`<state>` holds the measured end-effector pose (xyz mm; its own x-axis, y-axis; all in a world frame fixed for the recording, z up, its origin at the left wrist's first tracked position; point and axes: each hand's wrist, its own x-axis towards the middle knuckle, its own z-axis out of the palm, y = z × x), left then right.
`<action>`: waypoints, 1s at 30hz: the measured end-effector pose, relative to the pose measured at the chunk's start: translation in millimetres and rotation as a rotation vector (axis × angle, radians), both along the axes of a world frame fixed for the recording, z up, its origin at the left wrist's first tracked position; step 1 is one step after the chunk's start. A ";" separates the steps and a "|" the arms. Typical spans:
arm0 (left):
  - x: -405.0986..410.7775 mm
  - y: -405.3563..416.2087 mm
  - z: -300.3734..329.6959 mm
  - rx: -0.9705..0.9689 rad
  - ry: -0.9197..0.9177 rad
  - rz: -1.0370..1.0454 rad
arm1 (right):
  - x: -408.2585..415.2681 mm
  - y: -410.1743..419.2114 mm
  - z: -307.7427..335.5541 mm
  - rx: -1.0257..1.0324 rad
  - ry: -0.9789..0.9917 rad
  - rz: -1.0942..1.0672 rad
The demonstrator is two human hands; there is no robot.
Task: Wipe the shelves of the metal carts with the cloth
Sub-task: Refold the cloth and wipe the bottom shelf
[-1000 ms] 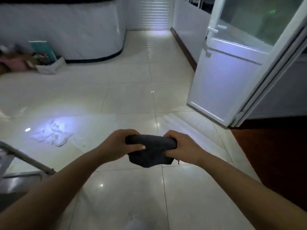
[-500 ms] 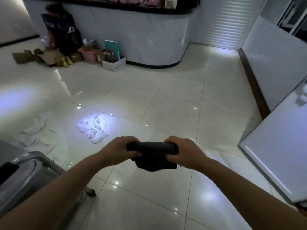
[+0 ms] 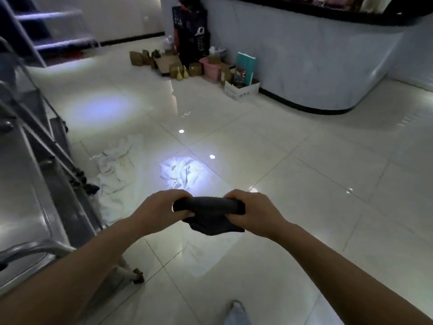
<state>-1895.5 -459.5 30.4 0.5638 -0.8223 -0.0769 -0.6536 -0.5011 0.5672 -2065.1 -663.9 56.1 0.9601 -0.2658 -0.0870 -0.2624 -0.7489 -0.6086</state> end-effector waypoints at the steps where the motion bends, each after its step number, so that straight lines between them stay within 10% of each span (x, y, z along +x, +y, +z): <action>1: 10.3 -5.1 -1.2 0.012 -0.012 0.048 | 20.5 -11.9 0.5 -0.006 0.003 0.045; 12: 113.1 -0.4 -38.1 0.085 -0.337 0.299 | 247.5 -31.9 -16.0 -0.076 -0.109 0.567; 30: 334.0 -19.3 -68.3 -0.094 -0.073 0.806 | 547.8 -41.9 -21.1 -0.050 -0.109 0.968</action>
